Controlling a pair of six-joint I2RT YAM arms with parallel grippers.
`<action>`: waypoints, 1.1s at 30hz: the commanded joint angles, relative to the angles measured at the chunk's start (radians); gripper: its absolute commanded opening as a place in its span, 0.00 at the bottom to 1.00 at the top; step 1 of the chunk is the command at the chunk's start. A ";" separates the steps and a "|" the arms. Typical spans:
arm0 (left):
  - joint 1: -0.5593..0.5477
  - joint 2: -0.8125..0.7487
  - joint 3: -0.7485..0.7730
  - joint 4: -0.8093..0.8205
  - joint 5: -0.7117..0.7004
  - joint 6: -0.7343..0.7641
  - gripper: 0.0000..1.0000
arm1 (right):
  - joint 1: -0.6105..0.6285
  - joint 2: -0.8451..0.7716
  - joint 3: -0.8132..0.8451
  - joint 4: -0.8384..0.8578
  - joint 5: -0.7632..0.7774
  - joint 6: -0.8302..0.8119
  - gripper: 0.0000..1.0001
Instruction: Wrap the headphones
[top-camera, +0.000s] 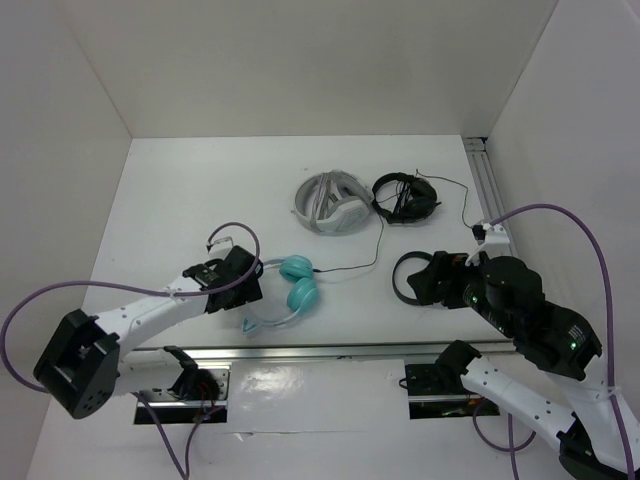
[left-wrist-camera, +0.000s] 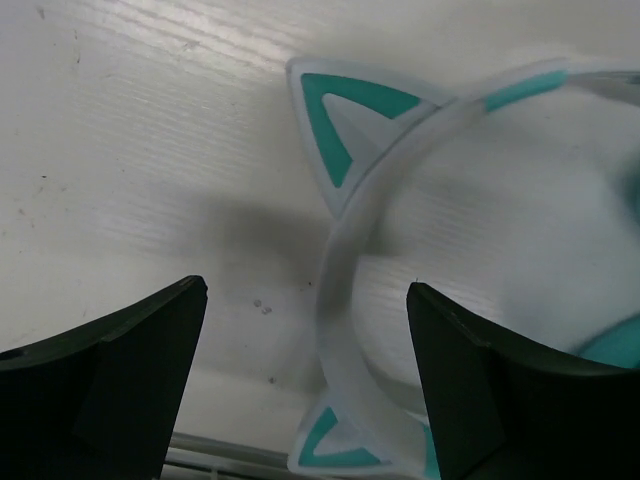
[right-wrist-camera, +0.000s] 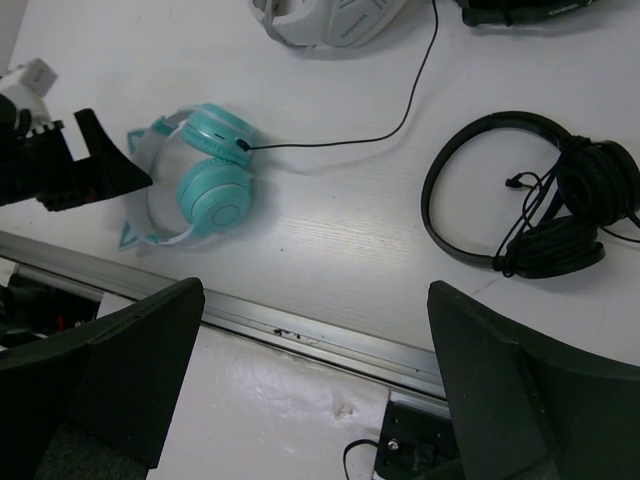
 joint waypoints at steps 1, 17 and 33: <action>0.049 0.065 -0.039 0.143 0.071 0.015 0.93 | -0.006 -0.013 -0.014 0.073 -0.042 -0.017 1.00; 0.040 0.047 -0.128 0.148 0.142 -0.014 0.27 | -0.006 0.005 -0.032 0.125 -0.070 -0.017 1.00; -0.109 -0.393 0.259 -0.321 0.200 0.030 0.00 | -0.006 -0.087 -0.214 0.538 -0.344 -0.084 1.00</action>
